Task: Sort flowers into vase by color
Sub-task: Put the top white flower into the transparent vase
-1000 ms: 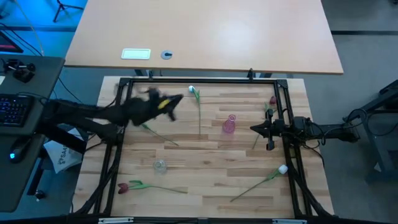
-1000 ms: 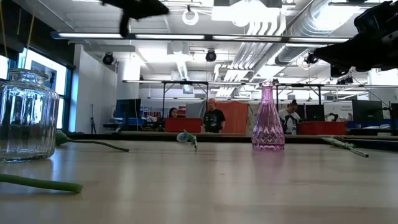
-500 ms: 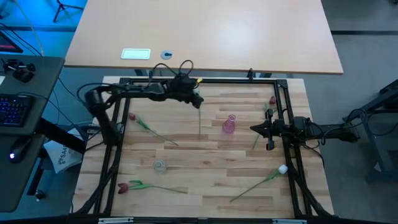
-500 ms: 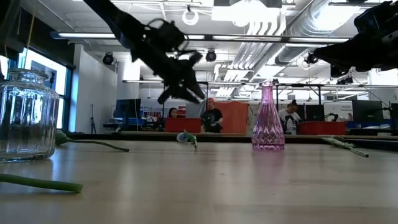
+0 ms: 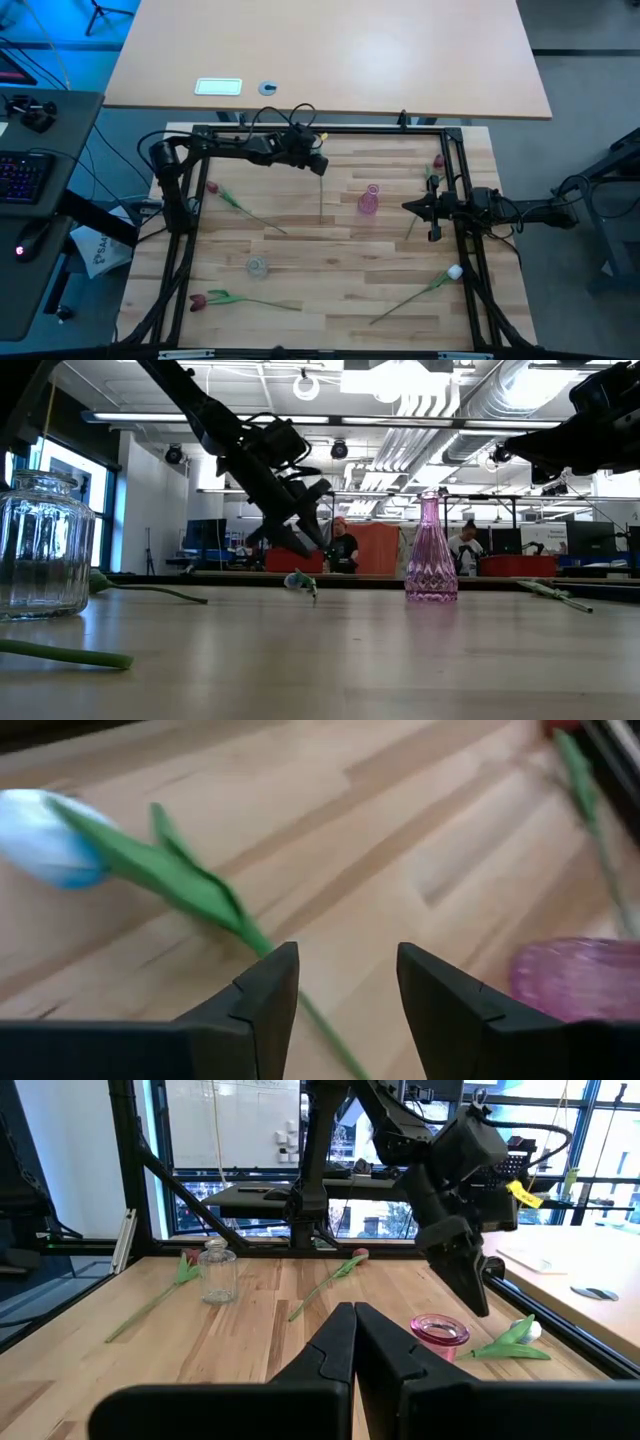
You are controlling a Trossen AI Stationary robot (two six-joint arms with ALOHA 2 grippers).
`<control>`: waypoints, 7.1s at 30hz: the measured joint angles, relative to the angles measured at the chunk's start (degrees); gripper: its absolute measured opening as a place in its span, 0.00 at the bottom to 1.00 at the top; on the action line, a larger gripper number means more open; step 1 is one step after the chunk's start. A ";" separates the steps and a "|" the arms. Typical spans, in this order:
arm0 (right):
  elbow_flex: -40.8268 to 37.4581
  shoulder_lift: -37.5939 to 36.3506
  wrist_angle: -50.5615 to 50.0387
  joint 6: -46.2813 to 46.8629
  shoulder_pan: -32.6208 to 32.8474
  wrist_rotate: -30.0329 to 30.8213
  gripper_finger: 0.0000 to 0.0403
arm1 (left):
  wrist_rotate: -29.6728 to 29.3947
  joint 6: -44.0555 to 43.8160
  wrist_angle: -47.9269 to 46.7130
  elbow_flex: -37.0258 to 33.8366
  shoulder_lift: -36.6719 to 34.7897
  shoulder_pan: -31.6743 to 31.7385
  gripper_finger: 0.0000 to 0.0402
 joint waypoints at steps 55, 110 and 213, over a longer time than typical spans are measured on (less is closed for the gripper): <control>0.00 0.00 0.00 0.01 -0.02 0.00 0.00 | -9.20 -15.17 -31.46 18.60 9.22 -1.05 0.39; 0.00 0.00 0.00 0.01 0.00 0.00 0.00 | -17.70 5.66 -3.98 -1.08 -28.26 -6.28 0.00; 0.00 0.00 0.00 0.01 -0.02 0.00 0.00 | 5.97 3.22 55.35 -58.75 -67.87 -48.04 0.38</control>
